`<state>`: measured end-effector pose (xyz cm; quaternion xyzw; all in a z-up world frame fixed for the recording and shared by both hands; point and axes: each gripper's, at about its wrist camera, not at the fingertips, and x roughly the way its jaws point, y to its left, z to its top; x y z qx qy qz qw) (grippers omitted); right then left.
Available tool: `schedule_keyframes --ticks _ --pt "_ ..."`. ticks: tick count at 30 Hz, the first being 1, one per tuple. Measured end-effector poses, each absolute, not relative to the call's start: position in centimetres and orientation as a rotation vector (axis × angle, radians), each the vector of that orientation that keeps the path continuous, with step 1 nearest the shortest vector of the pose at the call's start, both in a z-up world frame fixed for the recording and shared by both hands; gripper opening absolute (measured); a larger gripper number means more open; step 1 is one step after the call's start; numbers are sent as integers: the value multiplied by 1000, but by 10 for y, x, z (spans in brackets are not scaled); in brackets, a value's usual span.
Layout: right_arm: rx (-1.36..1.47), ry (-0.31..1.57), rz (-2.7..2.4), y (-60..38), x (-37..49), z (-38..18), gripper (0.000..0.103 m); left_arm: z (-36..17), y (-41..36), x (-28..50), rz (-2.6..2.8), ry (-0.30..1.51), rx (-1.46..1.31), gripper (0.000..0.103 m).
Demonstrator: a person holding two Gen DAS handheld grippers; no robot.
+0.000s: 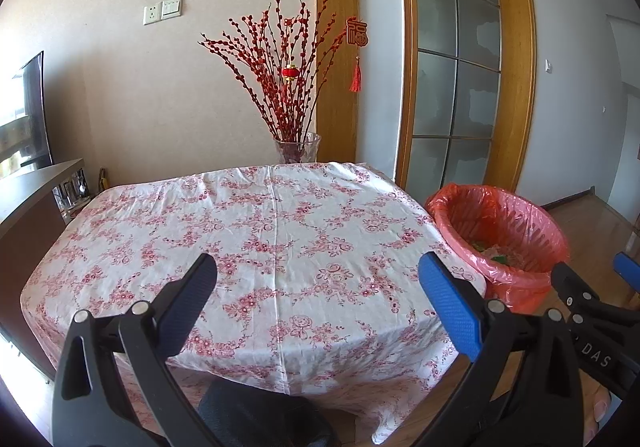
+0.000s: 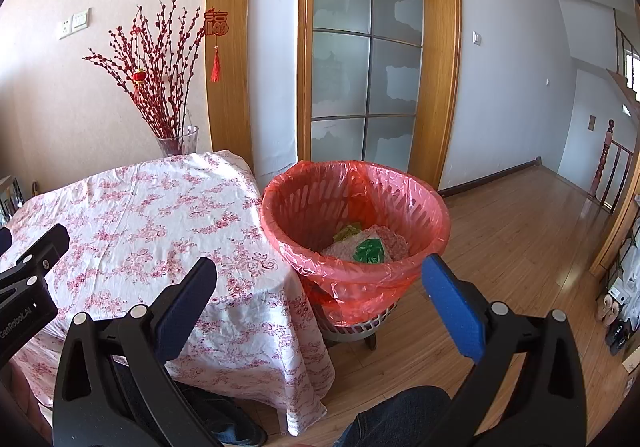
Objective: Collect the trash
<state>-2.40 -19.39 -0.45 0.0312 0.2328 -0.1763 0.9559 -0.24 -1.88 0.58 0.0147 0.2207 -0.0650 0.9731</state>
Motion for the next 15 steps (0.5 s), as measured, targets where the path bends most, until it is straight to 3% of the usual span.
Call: schedule_keyframes --ticks 15 --pt "63 472 -358 -194 -24 -5 101 6 -21 -1 -134 457 24 99"
